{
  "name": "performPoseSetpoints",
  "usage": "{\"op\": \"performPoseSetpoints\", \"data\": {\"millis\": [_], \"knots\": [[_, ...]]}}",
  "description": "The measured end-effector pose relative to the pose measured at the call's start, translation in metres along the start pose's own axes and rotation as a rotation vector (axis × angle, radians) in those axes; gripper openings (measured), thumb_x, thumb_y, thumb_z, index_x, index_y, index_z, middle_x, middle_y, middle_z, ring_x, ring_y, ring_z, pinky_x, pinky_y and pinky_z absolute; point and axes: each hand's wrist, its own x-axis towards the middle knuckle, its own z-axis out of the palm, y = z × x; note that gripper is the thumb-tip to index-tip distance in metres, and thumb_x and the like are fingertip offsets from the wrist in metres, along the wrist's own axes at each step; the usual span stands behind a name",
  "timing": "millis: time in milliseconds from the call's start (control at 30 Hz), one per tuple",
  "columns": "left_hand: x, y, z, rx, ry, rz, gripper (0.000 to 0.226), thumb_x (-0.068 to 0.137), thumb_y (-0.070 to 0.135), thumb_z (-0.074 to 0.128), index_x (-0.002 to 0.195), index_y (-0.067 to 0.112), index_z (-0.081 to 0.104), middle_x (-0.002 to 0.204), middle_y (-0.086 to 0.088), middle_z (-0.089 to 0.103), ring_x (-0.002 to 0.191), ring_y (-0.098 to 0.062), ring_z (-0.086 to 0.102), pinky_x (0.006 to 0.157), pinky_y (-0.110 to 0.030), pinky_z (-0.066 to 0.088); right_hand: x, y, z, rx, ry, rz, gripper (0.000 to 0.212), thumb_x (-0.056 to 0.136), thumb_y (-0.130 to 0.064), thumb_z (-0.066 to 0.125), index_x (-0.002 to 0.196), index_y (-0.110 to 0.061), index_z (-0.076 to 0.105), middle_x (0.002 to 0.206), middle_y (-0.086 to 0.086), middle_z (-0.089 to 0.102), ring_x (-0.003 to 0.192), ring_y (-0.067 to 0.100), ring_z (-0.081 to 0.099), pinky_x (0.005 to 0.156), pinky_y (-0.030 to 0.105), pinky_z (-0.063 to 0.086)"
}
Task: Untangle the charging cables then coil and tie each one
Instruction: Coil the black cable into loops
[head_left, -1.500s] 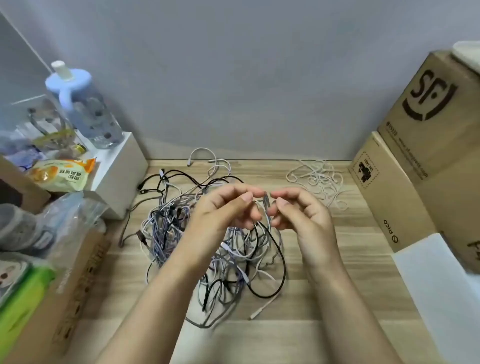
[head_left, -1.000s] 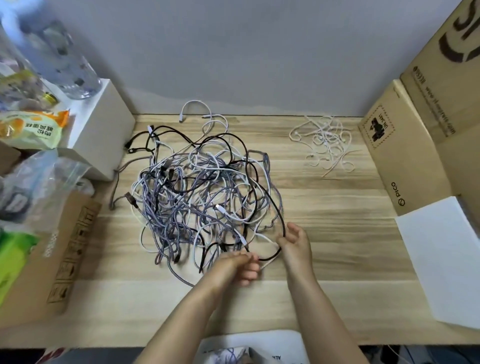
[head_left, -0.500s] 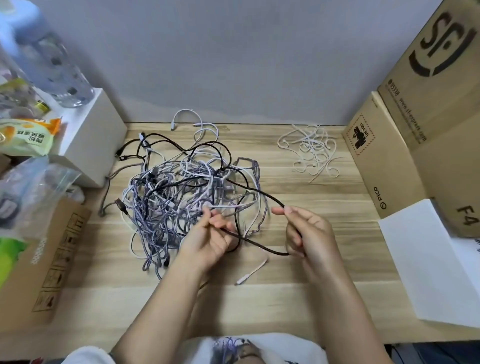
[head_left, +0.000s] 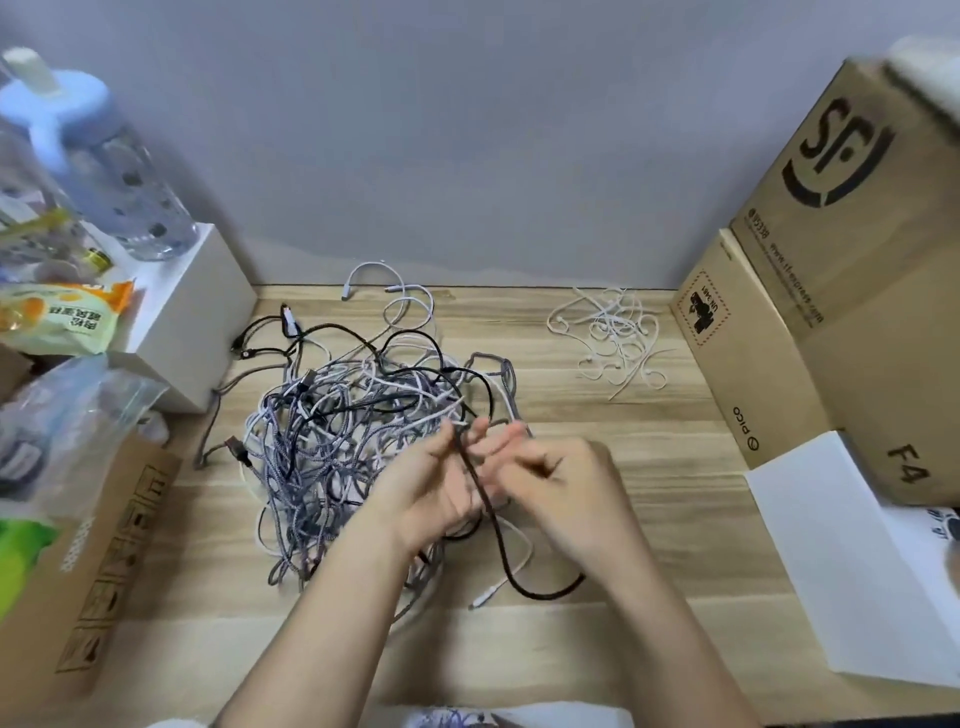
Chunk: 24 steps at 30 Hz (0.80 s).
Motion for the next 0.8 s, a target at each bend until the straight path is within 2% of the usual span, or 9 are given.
{"op": "performPoseSetpoints", "data": {"millis": [100, 200, 333, 400, 467, 533, 633, 700, 800], "knots": [[-0.004, 0.017, 0.007, -0.107, -0.044, 0.090, 0.057, 0.101, 0.030, 0.030, 0.066, 0.005, 0.068, 0.062, -0.004, 0.066, 0.048, -0.013, 0.063, 0.053, -0.030, 0.057, 0.000, 0.007, 0.002, -0.262, -0.142, 0.038, 0.027, 0.056, -0.044, 0.046, 0.062, -0.025, 0.065, 0.060, 0.008, 0.052, 0.062, 0.024, 0.056, 0.057, 0.034, 0.041], [-0.008, 0.022, 0.009, 0.003, -0.015, 0.209, 0.043, 0.101, 0.023, 0.032, 0.068, 0.012, 0.057, 0.052, 0.003, 0.055, 0.042, -0.007, 0.053, 0.055, -0.025, 0.057, 0.002, 0.009, 0.002, 0.029, -0.075, 0.109, 0.019, 0.059, -0.036, 0.049, 0.055, -0.029, 0.066, 0.061, -0.001, 0.065, 0.062, 0.012, 0.059, 0.066, 0.031, 0.047], [-0.013, 0.007, 0.014, 0.264, -0.071, 0.323, 0.030, 0.086, 0.024, 0.045, 0.066, 0.012, 0.064, 0.079, -0.006, 0.069, 0.075, -0.015, 0.066, 0.079, -0.031, 0.054, 0.016, 0.008, 0.014, 0.425, 0.069, 0.061, 0.021, 0.087, -0.006, 0.062, 0.089, -0.027, 0.057, 0.087, -0.008, 0.063, 0.070, -0.007, 0.054, 0.072, 0.013, 0.044], [-0.013, 0.001, 0.012, 0.344, -0.082, 0.359, 0.024, 0.079, 0.026, 0.049, 0.069, 0.013, 0.068, 0.087, -0.006, 0.068, 0.087, -0.017, 0.063, 0.090, -0.033, 0.046, 0.021, 0.009, 0.021, 0.414, 0.033, 0.068, 0.022, 0.088, -0.007, 0.062, 0.096, -0.025, 0.053, 0.089, -0.009, 0.061, 0.070, -0.010, 0.055, 0.069, 0.009, 0.043], [-0.012, -0.001, 0.009, 0.444, -0.062, 0.405, 0.020, 0.078, 0.028, 0.050, 0.080, 0.012, 0.062, 0.086, -0.001, 0.068, 0.087, -0.015, 0.062, 0.086, -0.029, 0.043, 0.024, 0.012, 0.028, 0.400, 0.002, 0.105, 0.019, 0.089, -0.012, 0.061, 0.101, -0.025, 0.054, 0.085, -0.006, 0.063, 0.070, -0.003, 0.058, 0.068, 0.015, 0.044], [-0.010, -0.001, 0.006, 0.497, -0.049, 0.428, 0.019, 0.078, 0.028, 0.049, 0.083, 0.012, 0.059, 0.080, 0.003, 0.067, 0.072, -0.009, 0.060, 0.071, -0.025, 0.041, 0.026, 0.012, 0.032, 0.375, -0.027, 0.125, 0.015, 0.092, -0.013, 0.057, 0.094, -0.027, 0.058, 0.075, -0.009, 0.065, 0.067, 0.000, 0.060, 0.070, 0.019, 0.045], [-0.011, -0.001, 0.010, 0.411, -0.056, 0.374, 0.022, 0.081, 0.028, 0.047, 0.078, 0.012, 0.062, 0.076, -0.002, 0.064, 0.048, -0.009, 0.050, 0.045, -0.021, 0.035, 0.029, 0.009, 0.037, 0.269, -0.092, 0.086, 0.033, 0.098, -0.016, 0.047, 0.066, -0.024, 0.053, 0.047, -0.014, 0.054, 0.047, -0.004, 0.051, 0.061, 0.028, 0.043], [-0.008, 0.004, 0.011, 0.322, -0.047, 0.329, 0.033, 0.084, 0.027, 0.046, 0.063, 0.014, 0.067, 0.071, -0.002, 0.067, 0.053, -0.009, 0.057, 0.046, -0.020, 0.043, 0.030, 0.004, 0.040, 0.239, -0.058, 0.073, 0.041, 0.097, -0.022, 0.048, 0.057, -0.024, 0.049, 0.041, -0.015, 0.048, 0.042, -0.002, 0.043, 0.055, 0.029, 0.037], [-0.008, 0.012, 0.015, 0.162, -0.069, 0.232, 0.041, 0.086, 0.026, 0.045, 0.051, 0.015, 0.063, 0.066, 0.002, 0.062, 0.059, -0.008, 0.060, 0.063, -0.021, 0.049, 0.028, -0.006, 0.039, 0.199, 0.059, -0.004, 0.040, 0.084, -0.048, 0.050, 0.051, -0.026, 0.054, 0.050, -0.011, 0.051, 0.055, 0.003, 0.047, 0.060, 0.033, 0.039]]}}
